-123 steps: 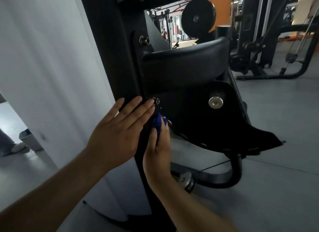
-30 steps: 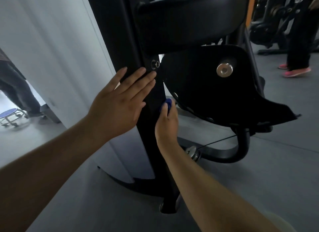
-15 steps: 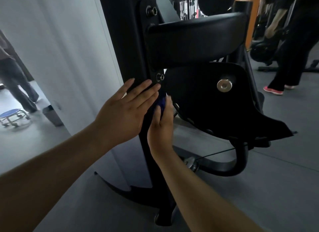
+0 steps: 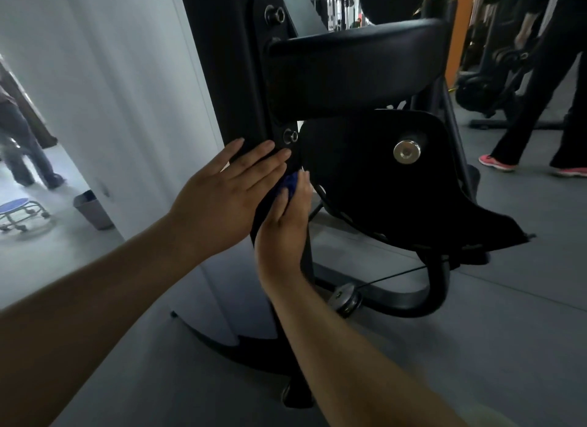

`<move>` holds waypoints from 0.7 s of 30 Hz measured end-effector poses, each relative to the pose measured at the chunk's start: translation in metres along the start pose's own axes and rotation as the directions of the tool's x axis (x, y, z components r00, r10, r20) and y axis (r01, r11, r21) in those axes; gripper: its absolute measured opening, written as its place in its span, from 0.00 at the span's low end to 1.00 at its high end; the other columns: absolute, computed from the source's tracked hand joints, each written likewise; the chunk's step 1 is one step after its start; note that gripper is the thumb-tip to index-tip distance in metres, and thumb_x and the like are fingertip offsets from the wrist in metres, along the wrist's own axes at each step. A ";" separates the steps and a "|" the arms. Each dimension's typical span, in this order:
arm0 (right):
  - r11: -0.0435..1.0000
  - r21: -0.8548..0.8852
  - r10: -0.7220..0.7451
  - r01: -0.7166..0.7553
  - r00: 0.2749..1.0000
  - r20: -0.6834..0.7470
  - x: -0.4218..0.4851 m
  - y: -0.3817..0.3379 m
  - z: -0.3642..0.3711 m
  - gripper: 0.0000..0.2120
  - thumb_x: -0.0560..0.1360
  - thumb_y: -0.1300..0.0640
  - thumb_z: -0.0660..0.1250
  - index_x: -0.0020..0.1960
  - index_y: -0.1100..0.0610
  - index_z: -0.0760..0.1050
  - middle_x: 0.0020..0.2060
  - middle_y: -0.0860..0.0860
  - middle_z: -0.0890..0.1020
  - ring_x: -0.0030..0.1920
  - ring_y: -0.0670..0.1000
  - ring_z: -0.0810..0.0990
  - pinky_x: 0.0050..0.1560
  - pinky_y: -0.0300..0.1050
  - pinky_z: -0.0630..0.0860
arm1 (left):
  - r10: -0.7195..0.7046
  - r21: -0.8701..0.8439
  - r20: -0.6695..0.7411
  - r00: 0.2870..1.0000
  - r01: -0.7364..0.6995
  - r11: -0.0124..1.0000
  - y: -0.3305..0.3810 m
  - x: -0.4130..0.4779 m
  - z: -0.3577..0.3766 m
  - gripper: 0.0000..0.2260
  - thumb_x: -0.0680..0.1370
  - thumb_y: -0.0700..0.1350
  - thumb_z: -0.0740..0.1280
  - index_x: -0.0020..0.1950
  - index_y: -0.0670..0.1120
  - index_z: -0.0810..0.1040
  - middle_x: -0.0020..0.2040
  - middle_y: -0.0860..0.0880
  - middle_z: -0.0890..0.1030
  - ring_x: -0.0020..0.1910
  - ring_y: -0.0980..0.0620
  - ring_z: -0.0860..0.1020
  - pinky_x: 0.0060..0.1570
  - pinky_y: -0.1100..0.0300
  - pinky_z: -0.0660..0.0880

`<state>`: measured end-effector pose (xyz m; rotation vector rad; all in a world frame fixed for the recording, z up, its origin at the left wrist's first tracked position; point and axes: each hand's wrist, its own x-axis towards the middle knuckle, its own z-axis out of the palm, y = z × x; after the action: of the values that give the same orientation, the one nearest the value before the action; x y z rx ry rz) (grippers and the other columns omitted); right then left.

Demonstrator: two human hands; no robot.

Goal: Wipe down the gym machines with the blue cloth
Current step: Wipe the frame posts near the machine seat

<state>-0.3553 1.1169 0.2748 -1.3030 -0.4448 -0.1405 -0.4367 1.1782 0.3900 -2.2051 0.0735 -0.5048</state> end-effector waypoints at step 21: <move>0.999 0.017 0.031 -0.032 0.997 0.073 0.035 -0.003 -0.012 0.25 0.91 0.46 0.52 0.87 0.44 0.56 0.86 0.38 0.57 0.86 0.38 0.48 0.87 0.52 0.55 | -0.024 0.007 -0.005 1.000 0.024 1.000 0.010 0.000 0.011 0.29 0.87 0.49 0.44 0.89 0.46 0.55 0.90 0.46 0.50 0.89 0.42 0.45 0.86 0.35 0.47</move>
<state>-0.3215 1.1094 0.2891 -1.3000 -0.4860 -0.0627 -0.4310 1.1799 0.3766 -2.2006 0.0476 -0.5226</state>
